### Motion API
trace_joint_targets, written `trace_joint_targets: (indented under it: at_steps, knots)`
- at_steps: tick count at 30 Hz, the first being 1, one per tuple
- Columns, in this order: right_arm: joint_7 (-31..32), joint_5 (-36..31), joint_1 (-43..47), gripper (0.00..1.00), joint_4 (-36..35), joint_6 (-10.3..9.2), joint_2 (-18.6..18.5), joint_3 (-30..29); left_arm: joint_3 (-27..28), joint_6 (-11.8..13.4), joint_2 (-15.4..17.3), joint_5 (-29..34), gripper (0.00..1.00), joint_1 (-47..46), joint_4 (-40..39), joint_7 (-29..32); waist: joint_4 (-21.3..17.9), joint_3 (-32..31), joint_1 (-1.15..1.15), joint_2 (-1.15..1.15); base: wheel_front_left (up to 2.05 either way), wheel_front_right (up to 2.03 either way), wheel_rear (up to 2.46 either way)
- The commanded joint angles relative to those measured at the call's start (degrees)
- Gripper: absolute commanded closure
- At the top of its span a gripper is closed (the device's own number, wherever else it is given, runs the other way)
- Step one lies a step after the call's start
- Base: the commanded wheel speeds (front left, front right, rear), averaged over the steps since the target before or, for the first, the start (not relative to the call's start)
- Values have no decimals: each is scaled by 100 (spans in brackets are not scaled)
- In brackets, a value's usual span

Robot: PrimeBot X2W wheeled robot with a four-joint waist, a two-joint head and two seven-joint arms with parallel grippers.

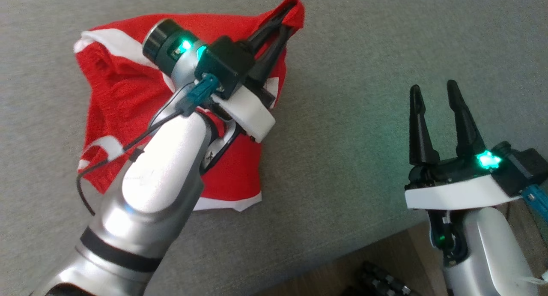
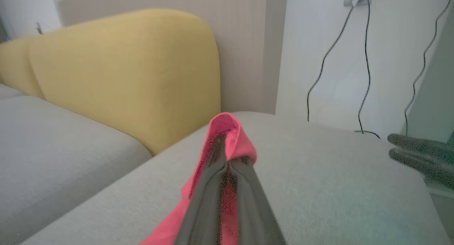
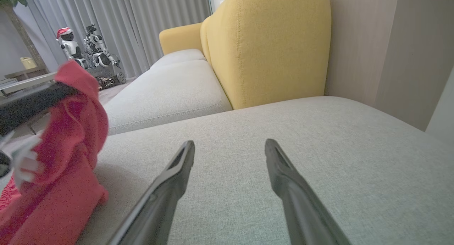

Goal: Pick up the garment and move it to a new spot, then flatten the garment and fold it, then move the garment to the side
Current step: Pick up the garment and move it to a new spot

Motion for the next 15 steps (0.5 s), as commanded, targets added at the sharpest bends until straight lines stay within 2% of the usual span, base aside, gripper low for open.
trace_joint_targets:
  at_steps: [1,4,5,6,7,8,15]
  knots:
    - [-59,42,-94,0,-156,44,-20,139,97,-34,57,-42,100,-161,-74,57,-186,176,0,0,0,0,0]
    - [-118,99,-126,0,-87,44,-20,198,-92,-34,91,-176,100,-255,438,242,-247,235,0,0,0,0,0]
    - [-136,112,-135,0,-61,44,-20,204,-162,-34,106,-224,96,-273,589,302,-252,244,0,0,0,0,0]
    - [-152,121,-143,0,-35,44,-20,204,-209,-34,109,-288,65,-282,718,351,-251,246,0,0,0,0,0]
    - [-166,127,-148,0,-9,44,-20,197,-257,-34,106,-351,18,-289,815,376,-239,240,0,0,0,0,0]
    - [-178,128,-149,0,18,44,-20,182,-310,-34,103,-402,0,-297,892,381,-215,224,0,0,0,0,0]
    - [-192,7,-143,0,183,44,-20,83,-436,6,87,-668,0,-53,942,-17,154,-139,0,0,0,0,0]
